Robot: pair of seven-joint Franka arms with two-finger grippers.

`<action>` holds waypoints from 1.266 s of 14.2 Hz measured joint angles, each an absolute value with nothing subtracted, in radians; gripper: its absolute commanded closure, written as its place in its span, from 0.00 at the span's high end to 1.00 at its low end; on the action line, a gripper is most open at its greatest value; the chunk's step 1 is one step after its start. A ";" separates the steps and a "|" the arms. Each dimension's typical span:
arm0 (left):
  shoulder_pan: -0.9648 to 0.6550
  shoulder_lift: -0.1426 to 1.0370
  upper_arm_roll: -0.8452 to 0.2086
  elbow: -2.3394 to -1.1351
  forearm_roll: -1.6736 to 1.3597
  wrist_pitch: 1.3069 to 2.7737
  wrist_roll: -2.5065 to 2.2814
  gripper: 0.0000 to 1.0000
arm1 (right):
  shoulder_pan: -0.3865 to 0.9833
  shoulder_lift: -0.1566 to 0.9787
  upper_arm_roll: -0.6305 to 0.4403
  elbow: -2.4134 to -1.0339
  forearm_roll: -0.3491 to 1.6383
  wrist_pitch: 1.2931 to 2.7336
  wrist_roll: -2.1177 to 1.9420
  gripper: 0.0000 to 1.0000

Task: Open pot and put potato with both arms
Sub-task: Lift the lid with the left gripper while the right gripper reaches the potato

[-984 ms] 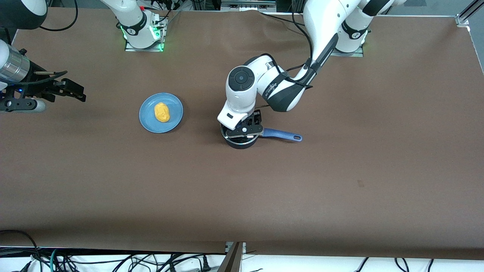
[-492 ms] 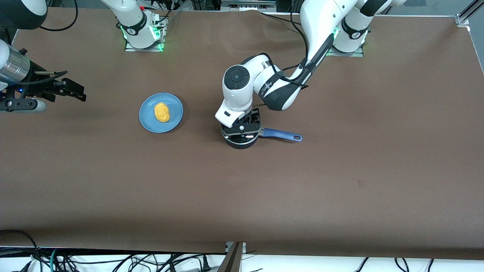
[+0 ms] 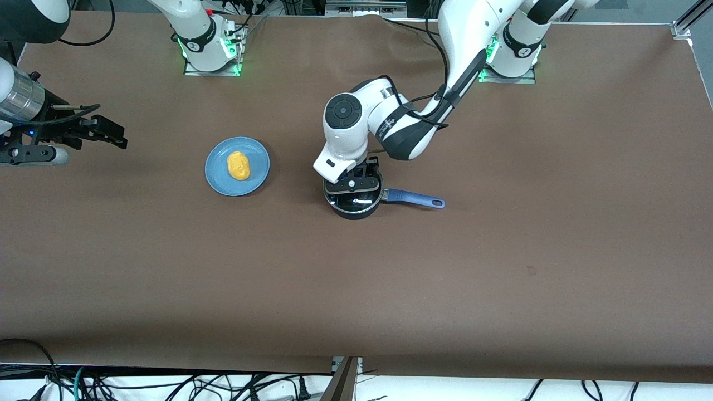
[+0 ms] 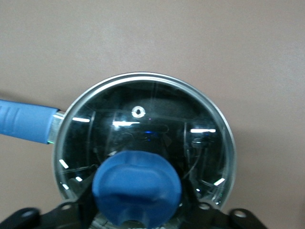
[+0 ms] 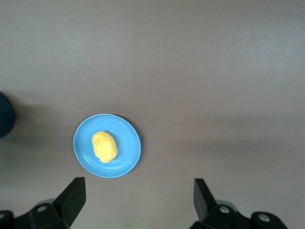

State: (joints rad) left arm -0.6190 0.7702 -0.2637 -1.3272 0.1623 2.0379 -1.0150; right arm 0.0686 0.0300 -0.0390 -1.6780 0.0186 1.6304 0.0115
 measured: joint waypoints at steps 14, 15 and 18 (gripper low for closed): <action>-0.539 0.709 -0.253 -1.322 0.166 1.977 -1.008 0.54 | 0.152 0.042 -0.035 -1.691 0.019 1.584 0.012 1.00; -0.509 0.694 -0.249 -1.329 0.175 1.973 -0.985 0.54 | 0.167 0.056 -0.034 -1.701 0.020 1.558 0.012 1.00; -0.356 0.623 -0.242 -1.425 0.193 2.034 -0.801 0.54 | 0.207 0.098 -0.031 -1.786 0.020 1.585 0.012 1.00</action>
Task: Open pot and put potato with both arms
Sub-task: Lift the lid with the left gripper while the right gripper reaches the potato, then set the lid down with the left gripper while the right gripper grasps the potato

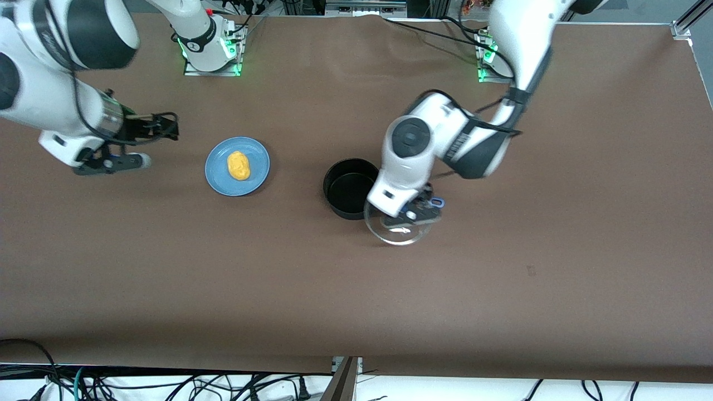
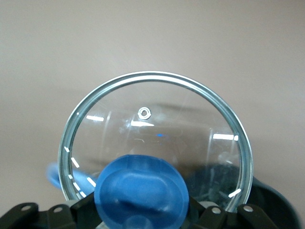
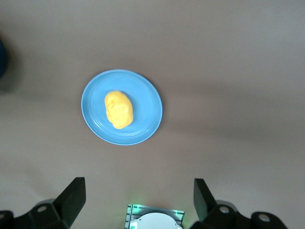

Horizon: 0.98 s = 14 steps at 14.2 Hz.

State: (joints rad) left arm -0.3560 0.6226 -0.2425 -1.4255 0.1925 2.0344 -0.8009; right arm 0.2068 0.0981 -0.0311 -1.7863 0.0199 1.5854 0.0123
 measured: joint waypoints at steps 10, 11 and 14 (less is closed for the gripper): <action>0.086 0.492 -0.136 -1.923 0.193 2.466 -0.082 0.55 | 0.218 0.086 0.059 -2.412 0.020 2.421 0.012 1.00; 0.109 0.492 -0.132 -1.955 0.193 2.500 -0.050 0.56 | 0.218 0.107 0.062 -2.447 0.020 2.499 0.012 1.00; 0.150 0.493 -0.123 -2.023 0.193 2.545 -0.013 0.76 | 0.218 0.178 0.069 -2.486 0.020 2.634 0.015 1.00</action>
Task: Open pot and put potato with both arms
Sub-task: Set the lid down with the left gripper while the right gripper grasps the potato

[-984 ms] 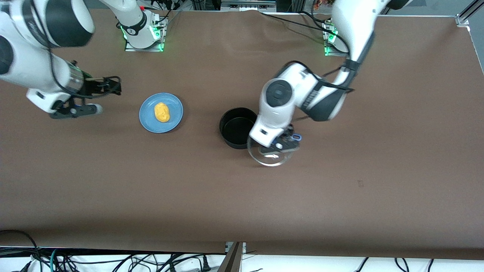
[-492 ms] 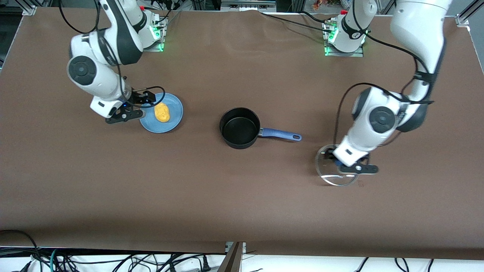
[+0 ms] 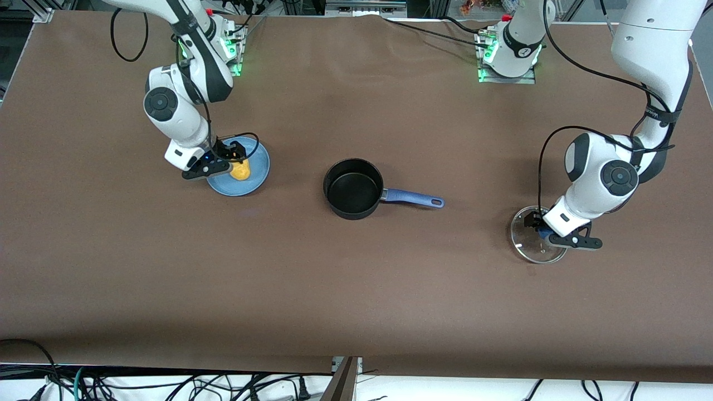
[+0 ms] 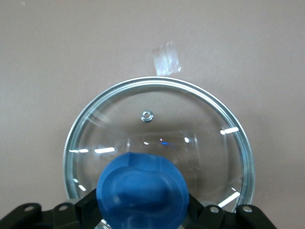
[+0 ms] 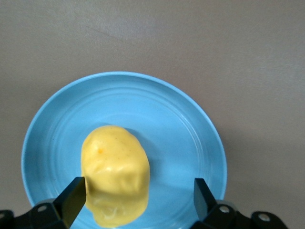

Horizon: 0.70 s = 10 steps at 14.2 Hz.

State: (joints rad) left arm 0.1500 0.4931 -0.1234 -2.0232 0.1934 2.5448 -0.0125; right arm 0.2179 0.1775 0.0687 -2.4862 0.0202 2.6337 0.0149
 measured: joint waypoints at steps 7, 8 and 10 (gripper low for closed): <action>0.147 0.476 -0.118 -1.994 0.119 2.467 -0.014 1.00 | 0.219 0.231 0.099 -2.486 0.020 2.667 0.033 0.51; 0.142 0.458 -0.123 -1.952 0.083 2.381 -0.014 1.00 | 0.220 0.242 0.100 -2.486 0.020 2.680 0.033 0.32; 0.128 0.421 -0.132 -1.831 0.048 2.174 -0.017 1.00 | 0.221 0.249 0.100 -2.485 0.020 2.692 0.032 0.25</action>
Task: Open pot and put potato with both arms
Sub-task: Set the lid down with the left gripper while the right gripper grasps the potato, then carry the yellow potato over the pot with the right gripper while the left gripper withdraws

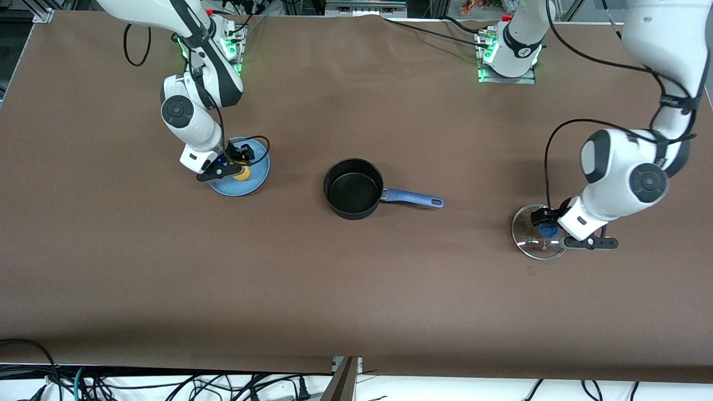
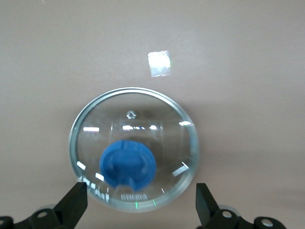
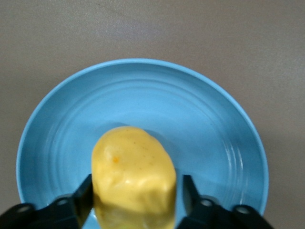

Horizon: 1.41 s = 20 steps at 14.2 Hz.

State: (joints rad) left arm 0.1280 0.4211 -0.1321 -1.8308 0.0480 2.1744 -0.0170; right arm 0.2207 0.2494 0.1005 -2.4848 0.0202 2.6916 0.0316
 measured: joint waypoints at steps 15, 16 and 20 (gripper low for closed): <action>0.076 0.143 -0.074 -1.481 -0.030 1.516 -0.139 1.00 | 0.316 0.304 0.156 -1.714 0.175 1.903 0.391 0.25; 0.062 0.146 -0.051 -1.481 -0.035 1.507 -0.139 1.00 | 0.344 0.359 0.156 -1.650 0.184 1.904 0.465 0.25; 0.042 0.154 -0.029 -1.481 -0.038 1.501 -0.138 1.00 | 0.490 0.608 0.156 -1.395 0.168 1.947 0.730 0.25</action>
State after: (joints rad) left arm 0.0421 0.1543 -0.0294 -1.4811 -0.0383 1.5012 -0.1384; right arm 0.4899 0.6081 0.1565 -1.3953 0.1683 1.9474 0.7300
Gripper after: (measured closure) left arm 0.000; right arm 0.361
